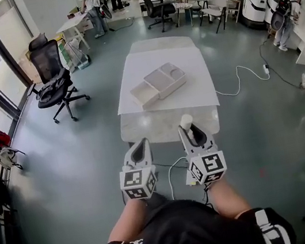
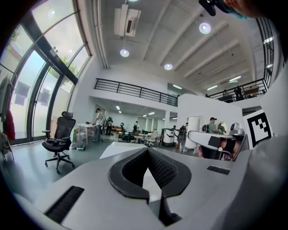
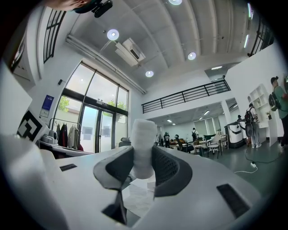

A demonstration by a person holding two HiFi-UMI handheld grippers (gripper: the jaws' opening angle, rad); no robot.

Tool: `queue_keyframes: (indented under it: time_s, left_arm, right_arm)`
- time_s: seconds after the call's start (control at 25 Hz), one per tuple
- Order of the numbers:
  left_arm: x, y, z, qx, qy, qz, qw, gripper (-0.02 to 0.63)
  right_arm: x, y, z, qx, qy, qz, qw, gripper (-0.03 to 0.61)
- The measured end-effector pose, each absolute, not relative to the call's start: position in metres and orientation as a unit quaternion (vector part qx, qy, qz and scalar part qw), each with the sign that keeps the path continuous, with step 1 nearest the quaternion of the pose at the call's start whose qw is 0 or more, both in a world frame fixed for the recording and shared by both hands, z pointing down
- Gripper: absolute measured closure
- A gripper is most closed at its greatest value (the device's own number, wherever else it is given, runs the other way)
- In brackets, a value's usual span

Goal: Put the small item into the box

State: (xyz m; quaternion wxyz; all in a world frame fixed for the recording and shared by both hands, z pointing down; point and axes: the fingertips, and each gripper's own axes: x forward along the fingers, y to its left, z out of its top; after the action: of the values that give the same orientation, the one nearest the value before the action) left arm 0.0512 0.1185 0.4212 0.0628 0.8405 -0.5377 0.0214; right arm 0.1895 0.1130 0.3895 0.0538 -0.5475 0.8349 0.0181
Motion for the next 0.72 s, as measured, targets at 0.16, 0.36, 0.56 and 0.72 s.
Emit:
queue_keyframes:
  time_s: [0.16, 0.36, 0.56, 0.72]
  left_arm:
    - [0.052, 0.111, 0.416, 0.842, -0.537, 0.02, 0.048, 0.609]
    - [0.048, 0.095, 0.426, 0.842, -0.538, 0.018, 0.045, 0.609]
    - [0.038, 0.065, 0.431, 0.846, -0.531, 0.015, 0.047, 0.609]
    - [0.032, 0.032, 0.429, 0.851, -0.523, 0.016, 0.043, 0.609]
  right_arm:
    - [0.186, 0.104, 0.394, -0.543, 0.838, 0.018, 0.05, 0.454]
    - [0.18, 0.088, 0.405, -0.538, 0.841, 0.023, 0.043, 0.454]
    - [0.168, 0.061, 0.41, -0.541, 0.84, 0.034, 0.032, 0.454]
    - [0.158, 0.032, 0.41, -0.544, 0.838, 0.037, 0.025, 0.454]
